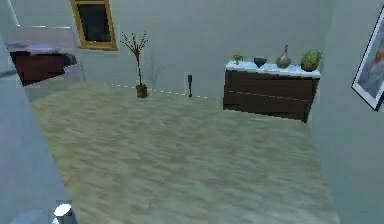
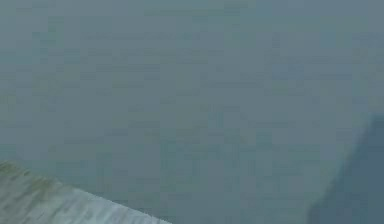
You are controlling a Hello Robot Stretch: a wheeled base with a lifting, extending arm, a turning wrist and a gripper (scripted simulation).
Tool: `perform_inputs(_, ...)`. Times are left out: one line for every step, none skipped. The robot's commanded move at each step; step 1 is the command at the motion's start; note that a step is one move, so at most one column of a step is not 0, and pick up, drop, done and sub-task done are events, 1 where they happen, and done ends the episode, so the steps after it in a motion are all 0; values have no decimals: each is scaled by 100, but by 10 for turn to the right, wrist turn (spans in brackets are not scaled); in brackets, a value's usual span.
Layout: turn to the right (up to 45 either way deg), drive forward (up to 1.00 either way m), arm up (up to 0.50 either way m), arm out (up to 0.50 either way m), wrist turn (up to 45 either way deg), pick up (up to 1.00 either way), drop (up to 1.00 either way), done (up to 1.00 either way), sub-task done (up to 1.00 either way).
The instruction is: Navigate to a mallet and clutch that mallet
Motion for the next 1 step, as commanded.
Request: perform_inputs(0, 100, 0, 0, 0, 0, 0, 0, 0)
